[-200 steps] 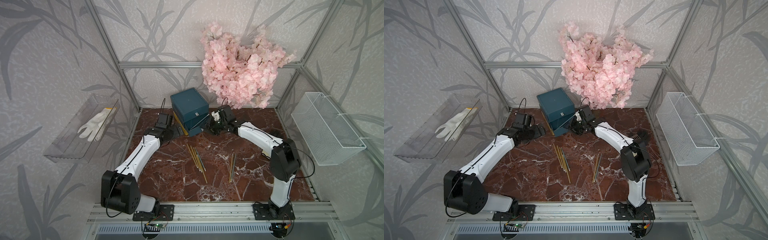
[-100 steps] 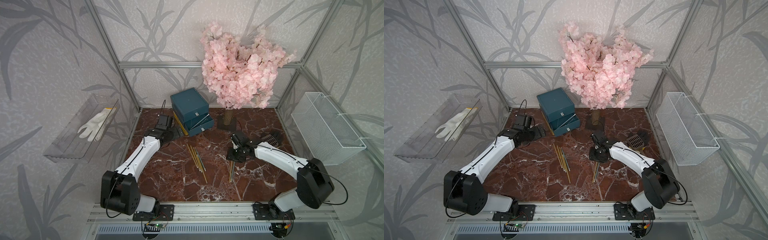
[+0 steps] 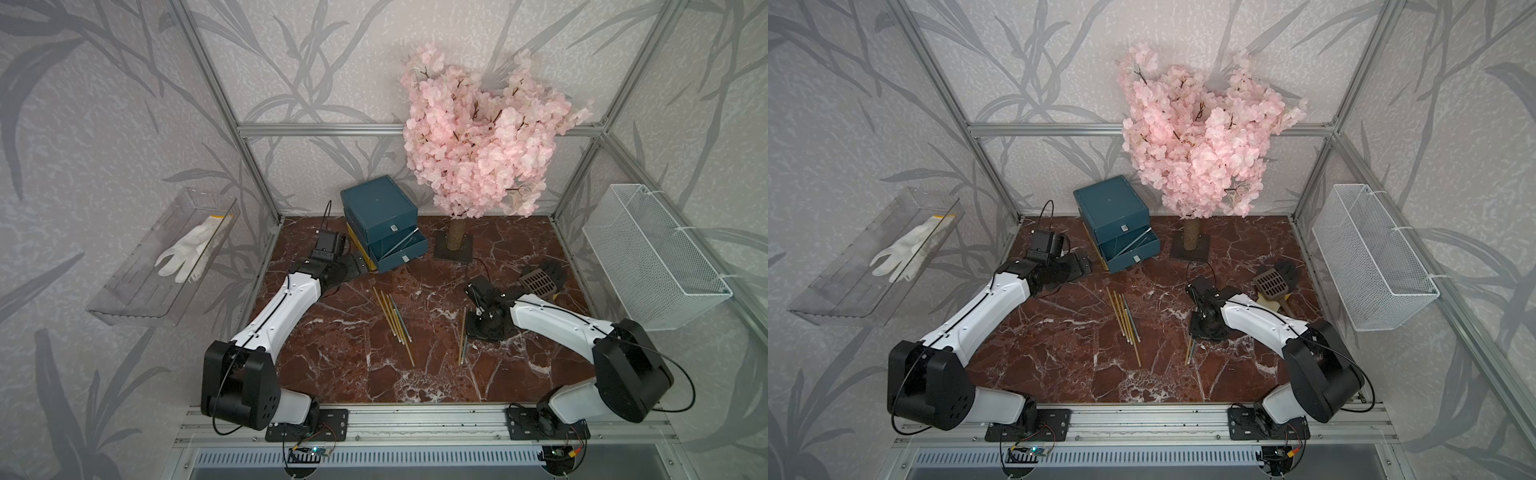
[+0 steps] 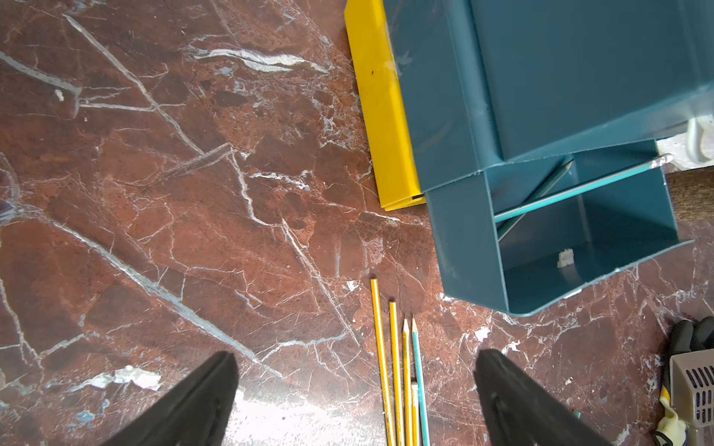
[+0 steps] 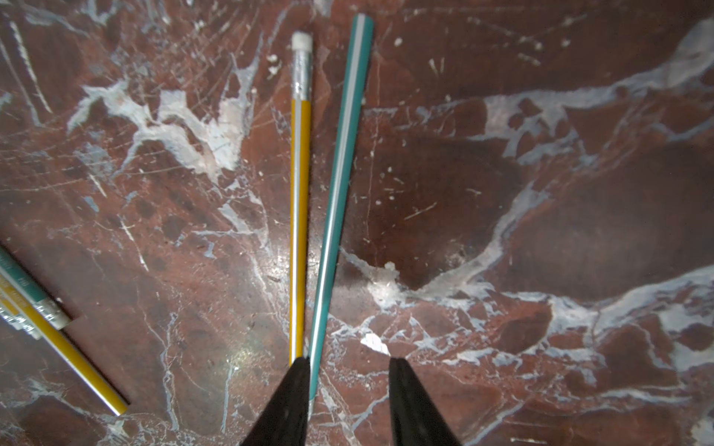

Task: Please place the pencils in the drawer according to their color
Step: Pick up the pencil from the center of the board.

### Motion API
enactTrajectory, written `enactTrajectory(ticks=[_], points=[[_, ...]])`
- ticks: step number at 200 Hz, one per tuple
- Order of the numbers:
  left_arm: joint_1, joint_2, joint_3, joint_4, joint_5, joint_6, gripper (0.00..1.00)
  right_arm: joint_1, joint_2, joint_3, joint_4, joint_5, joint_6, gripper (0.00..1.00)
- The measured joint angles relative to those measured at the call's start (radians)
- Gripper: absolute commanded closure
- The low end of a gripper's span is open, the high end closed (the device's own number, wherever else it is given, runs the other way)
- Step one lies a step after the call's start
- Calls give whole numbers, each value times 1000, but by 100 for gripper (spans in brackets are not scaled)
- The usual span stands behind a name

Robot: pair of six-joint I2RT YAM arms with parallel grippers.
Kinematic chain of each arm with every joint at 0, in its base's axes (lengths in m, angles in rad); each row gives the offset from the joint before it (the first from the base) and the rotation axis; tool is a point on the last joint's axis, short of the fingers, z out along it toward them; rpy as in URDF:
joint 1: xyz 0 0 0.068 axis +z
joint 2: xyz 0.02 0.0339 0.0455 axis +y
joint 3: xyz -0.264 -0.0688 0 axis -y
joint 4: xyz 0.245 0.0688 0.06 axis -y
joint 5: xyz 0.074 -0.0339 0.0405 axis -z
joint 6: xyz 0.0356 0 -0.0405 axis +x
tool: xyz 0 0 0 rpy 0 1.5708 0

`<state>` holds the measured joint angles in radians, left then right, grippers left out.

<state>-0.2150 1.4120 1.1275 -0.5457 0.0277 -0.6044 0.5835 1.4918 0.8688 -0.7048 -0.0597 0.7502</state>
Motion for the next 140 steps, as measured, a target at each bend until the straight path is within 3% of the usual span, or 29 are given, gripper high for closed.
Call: enactTrajectory(ticks=[140], points=[[0,0,0,0,-3,0,0,0,170,78,53,-13,-4,73]])
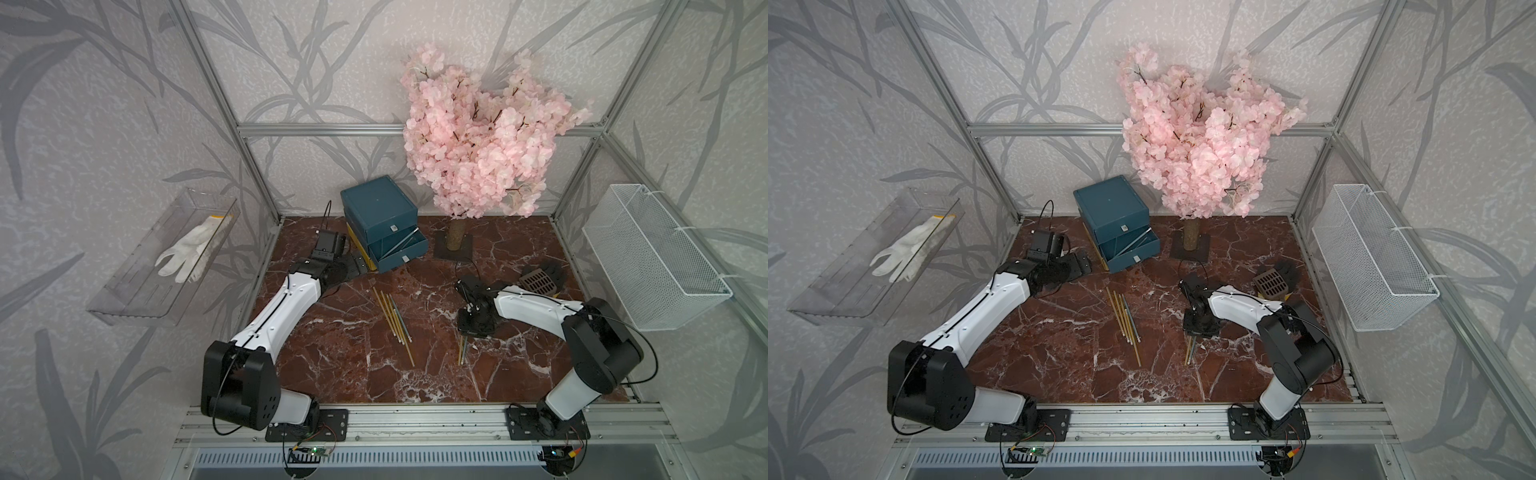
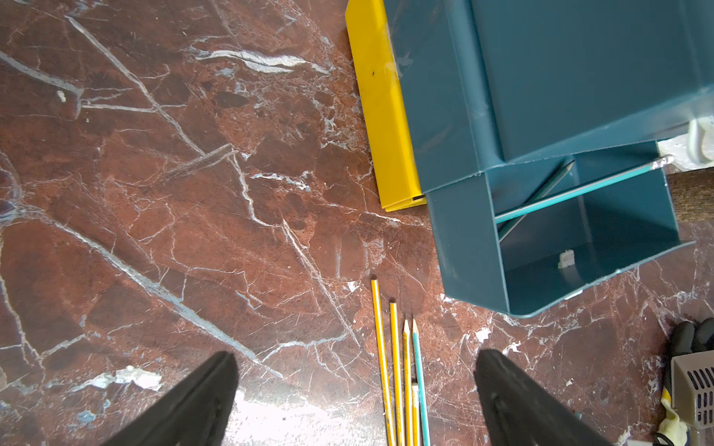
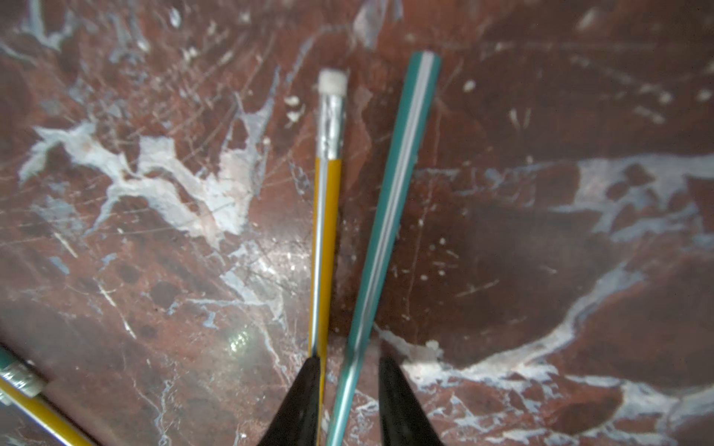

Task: Please place the pencils in the drawer according to their color
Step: Pick up the pencil from the center of the board.

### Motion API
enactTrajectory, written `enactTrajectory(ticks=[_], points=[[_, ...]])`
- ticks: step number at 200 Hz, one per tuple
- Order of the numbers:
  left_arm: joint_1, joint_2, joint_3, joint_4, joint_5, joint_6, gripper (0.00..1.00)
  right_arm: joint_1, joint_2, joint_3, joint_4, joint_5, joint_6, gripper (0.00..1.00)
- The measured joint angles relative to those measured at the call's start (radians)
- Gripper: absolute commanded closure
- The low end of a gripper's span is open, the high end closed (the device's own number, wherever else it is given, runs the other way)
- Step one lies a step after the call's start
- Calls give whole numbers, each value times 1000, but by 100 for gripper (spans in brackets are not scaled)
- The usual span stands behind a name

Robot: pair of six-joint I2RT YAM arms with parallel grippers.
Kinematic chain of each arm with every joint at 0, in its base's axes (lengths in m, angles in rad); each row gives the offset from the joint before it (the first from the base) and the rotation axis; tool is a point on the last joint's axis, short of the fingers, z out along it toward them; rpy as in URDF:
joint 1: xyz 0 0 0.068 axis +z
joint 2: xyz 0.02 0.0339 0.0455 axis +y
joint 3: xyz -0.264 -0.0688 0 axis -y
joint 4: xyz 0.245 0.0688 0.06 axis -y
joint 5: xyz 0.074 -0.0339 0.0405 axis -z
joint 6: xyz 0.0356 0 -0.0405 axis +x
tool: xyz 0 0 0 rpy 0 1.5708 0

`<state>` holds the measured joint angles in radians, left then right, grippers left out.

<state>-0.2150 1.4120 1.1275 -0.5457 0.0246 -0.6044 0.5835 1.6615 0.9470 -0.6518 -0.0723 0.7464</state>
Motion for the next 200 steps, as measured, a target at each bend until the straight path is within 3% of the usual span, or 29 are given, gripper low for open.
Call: enactTrajectory(ticks=[200], points=[[0,0,-6,0,-2,0,0,0,-50,-80,40,-14,31,77]])
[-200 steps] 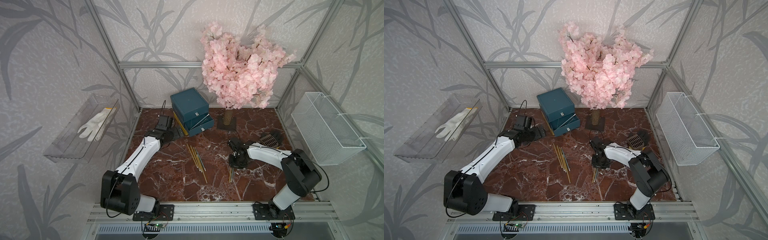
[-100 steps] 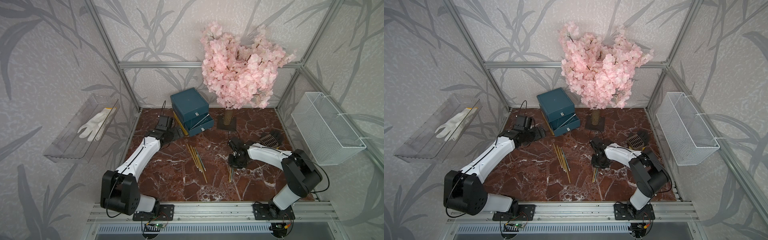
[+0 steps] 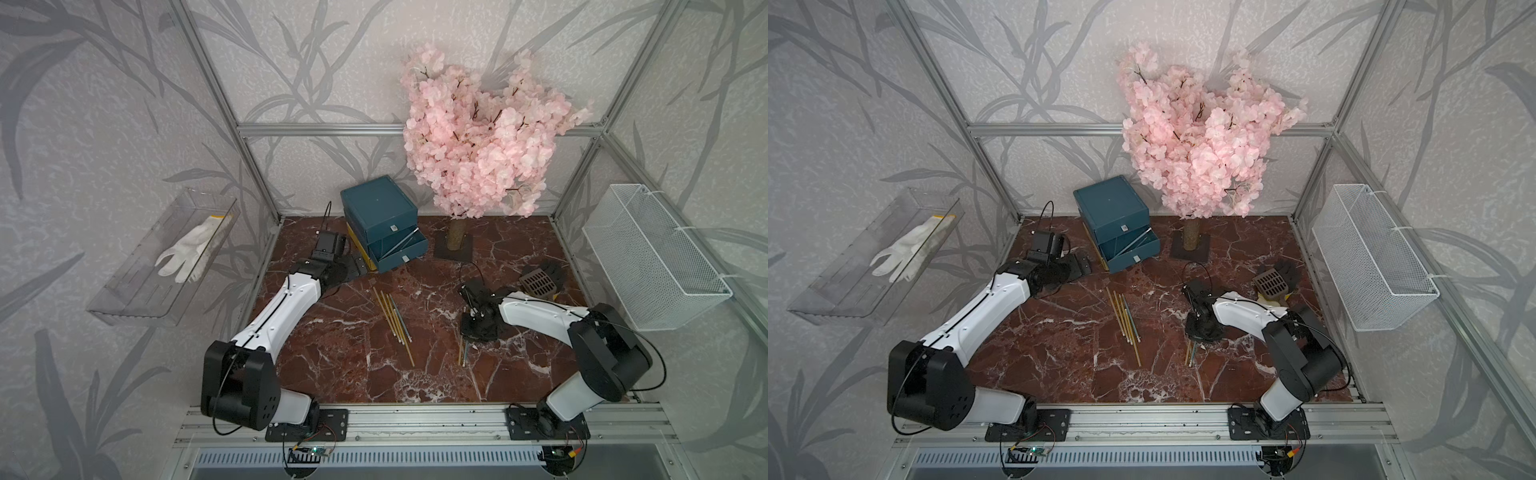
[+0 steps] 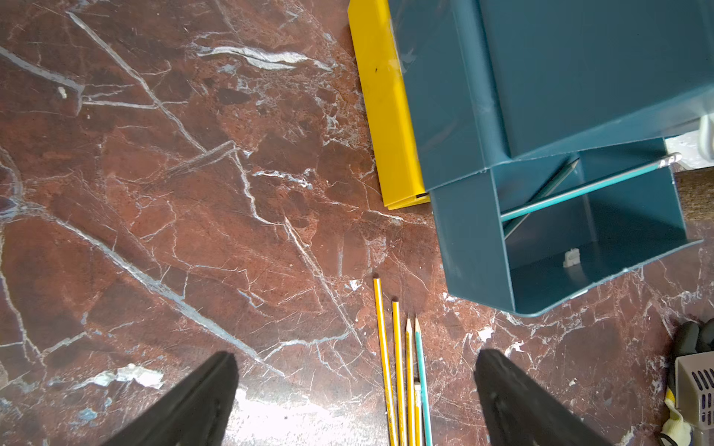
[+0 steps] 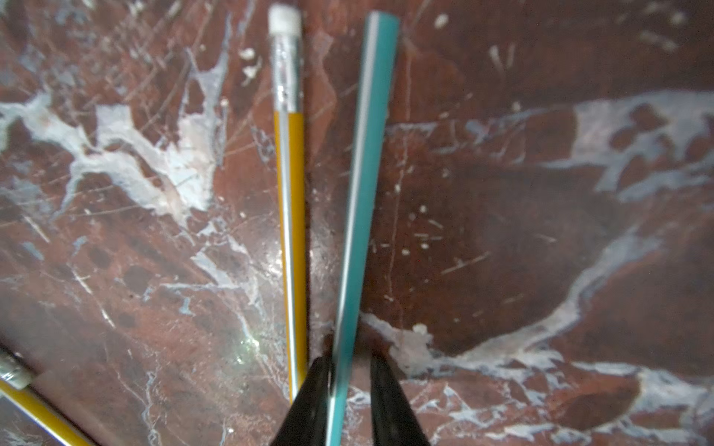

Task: Please place the pencils in the drawer according to their color
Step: Pick up the pencil from the center of the board.

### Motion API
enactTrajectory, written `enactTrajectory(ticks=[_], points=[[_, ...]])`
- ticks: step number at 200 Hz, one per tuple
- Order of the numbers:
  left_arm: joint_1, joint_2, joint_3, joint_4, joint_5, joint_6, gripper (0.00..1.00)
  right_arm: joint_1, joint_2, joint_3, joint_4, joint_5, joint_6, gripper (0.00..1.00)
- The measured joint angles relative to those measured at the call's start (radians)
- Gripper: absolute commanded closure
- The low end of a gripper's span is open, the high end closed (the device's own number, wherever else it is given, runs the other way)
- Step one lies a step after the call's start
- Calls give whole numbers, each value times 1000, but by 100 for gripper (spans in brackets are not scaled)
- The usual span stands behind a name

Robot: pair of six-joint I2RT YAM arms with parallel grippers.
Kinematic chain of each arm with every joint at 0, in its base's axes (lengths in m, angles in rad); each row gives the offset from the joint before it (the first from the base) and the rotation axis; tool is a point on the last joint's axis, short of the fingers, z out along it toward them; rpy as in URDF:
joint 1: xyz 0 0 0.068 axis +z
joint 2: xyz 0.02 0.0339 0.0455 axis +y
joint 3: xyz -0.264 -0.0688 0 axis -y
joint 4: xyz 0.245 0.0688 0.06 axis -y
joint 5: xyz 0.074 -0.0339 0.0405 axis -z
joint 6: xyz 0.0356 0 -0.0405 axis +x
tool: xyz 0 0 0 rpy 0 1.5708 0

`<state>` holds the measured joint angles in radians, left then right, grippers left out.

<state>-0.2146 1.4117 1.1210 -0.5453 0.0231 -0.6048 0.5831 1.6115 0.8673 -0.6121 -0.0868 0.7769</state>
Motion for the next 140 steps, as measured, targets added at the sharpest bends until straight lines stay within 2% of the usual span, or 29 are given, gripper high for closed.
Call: enactTrajectory(ticks=[71,96,110,140], points=[[0,-5,0,-1,-8,1,0,-5,121,131,-145,-8,-53,85],[0,-11,0,-1,-16,1,0,-10,127,135,-154,-11,-64,92],[0,-13,0,-1,-19,1,0,-12,127,131,-153,-14,-64,100],[0,-14,0,-1,-21,1,0,-16,114,100,-126,-23,-55,100]])
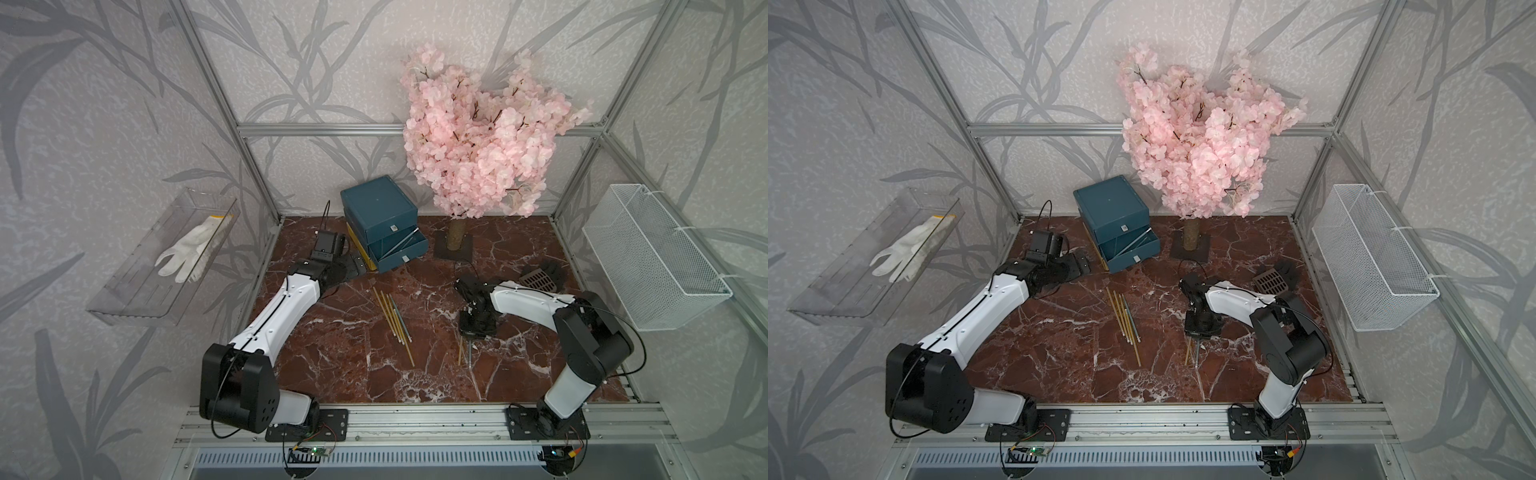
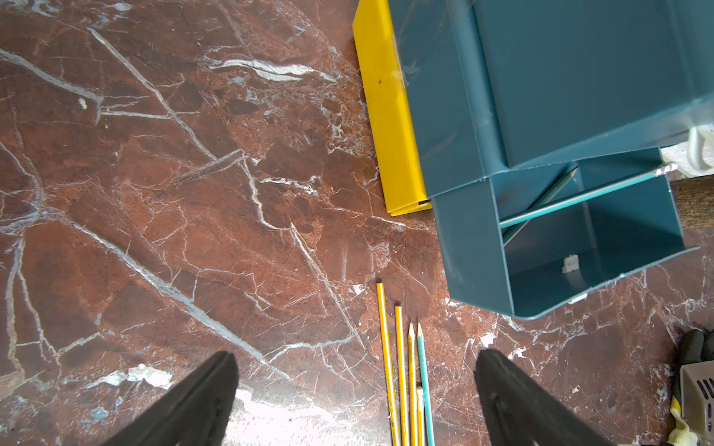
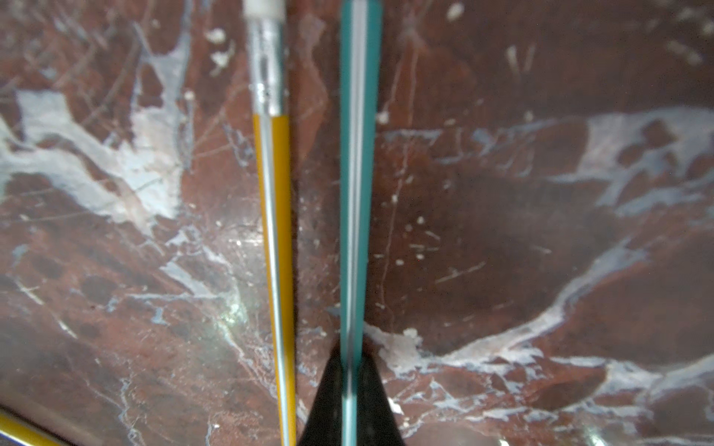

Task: Please place the pencils in the drawer according to their color
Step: Pick up the pencil from the center of the board.

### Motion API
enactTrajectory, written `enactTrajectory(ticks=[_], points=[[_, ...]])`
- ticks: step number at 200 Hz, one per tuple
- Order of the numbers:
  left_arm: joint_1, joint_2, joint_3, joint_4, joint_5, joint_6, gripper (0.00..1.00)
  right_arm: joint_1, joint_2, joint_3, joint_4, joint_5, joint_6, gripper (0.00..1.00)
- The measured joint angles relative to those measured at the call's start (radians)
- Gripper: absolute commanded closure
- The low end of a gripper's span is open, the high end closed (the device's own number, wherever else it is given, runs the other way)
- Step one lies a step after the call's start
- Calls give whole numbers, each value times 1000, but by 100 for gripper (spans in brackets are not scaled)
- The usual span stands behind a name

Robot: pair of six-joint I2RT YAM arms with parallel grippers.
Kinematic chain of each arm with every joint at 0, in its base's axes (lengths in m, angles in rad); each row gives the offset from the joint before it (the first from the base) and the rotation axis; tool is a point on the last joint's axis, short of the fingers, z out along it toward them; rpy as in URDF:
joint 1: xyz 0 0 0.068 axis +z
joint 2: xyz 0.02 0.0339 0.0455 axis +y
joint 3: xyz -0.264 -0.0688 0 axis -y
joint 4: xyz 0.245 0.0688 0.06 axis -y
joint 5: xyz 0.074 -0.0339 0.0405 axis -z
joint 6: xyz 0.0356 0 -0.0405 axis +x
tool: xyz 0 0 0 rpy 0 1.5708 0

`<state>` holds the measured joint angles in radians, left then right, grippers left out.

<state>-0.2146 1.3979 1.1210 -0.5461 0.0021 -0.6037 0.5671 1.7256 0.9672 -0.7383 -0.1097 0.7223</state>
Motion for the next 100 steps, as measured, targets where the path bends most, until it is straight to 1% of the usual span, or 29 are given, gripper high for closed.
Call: enactTrajectory(ticks=[60,100], points=[[0,0,0,0,0,1,0,-36,-106,-90,98,-56,40,100],[0,0,0,0,5,1,0,-37,-188,-75,80,-103,55,100]])
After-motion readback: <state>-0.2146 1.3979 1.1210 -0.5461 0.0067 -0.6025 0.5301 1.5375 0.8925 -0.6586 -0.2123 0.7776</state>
